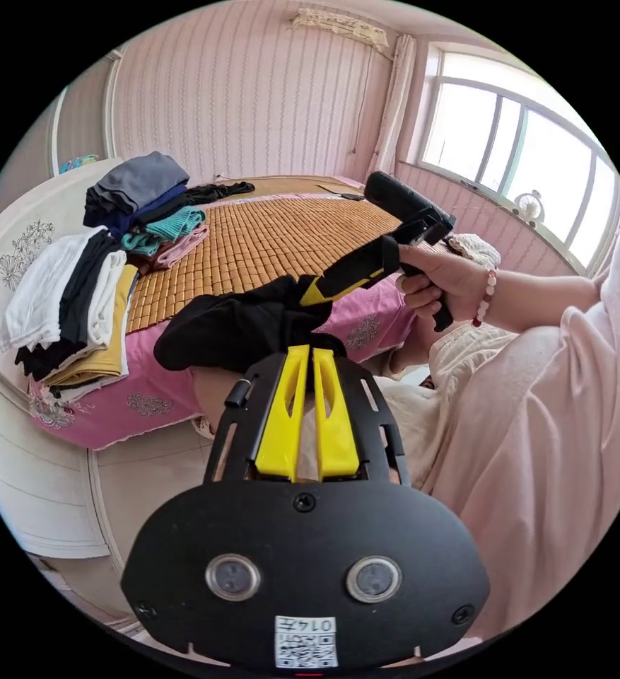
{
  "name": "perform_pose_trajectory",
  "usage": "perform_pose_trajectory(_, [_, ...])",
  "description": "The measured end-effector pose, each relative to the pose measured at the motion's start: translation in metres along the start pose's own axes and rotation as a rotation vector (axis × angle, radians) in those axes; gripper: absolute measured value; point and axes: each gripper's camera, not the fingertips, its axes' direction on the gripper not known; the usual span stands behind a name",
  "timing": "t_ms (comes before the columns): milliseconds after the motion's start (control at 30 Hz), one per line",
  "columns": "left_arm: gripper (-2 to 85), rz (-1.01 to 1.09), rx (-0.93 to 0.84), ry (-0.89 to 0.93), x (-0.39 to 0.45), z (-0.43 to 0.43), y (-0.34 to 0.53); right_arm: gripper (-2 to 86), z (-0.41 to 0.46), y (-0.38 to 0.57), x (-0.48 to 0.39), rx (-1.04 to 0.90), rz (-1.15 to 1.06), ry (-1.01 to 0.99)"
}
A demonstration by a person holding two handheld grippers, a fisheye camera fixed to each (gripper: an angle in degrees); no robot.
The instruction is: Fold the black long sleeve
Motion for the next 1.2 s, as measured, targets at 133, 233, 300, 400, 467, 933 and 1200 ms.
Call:
perform_pose_trajectory(133, [3.2,-0.067,0.097,-0.089,-0.021,-0.009,-0.031,2.1,-0.008,-0.004,-0.015,0.022,0.002,-0.010])
perform_pose_trajectory(233, [8.7,-0.053,0.101,-0.076,-0.029,0.008,-0.064,1.5,-0.009,-0.009,-0.036,0.022,-0.014,-0.009])
perform_pose_trajectory(300, [10.4,-0.018,0.035,-0.058,-0.027,0.035,-0.081,1.3,-0.008,-0.014,-0.056,0.016,-0.032,0.000])
perform_pose_trajectory(400, [6.8,0.101,-0.158,-0.106,-0.015,0.085,-0.092,1.0,-0.008,-0.019,-0.084,0.010,-0.069,0.020])
perform_pose_trajectory(467, [1.9,0.144,-0.176,-0.188,-0.011,0.088,-0.089,0.9,-0.012,-0.020,-0.099,0.016,-0.083,0.055])
perform_pose_trajectory(933, [-0.8,-0.510,0.196,-0.107,-0.140,-0.131,0.102,0.6,-0.045,-0.013,-0.152,0.150,0.069,0.048])
perform_pose_trajectory(1200, [-1.0,-0.318,0.605,-0.092,-0.115,-0.275,0.063,0.3,-0.141,-0.019,-0.288,0.469,-0.168,0.050])
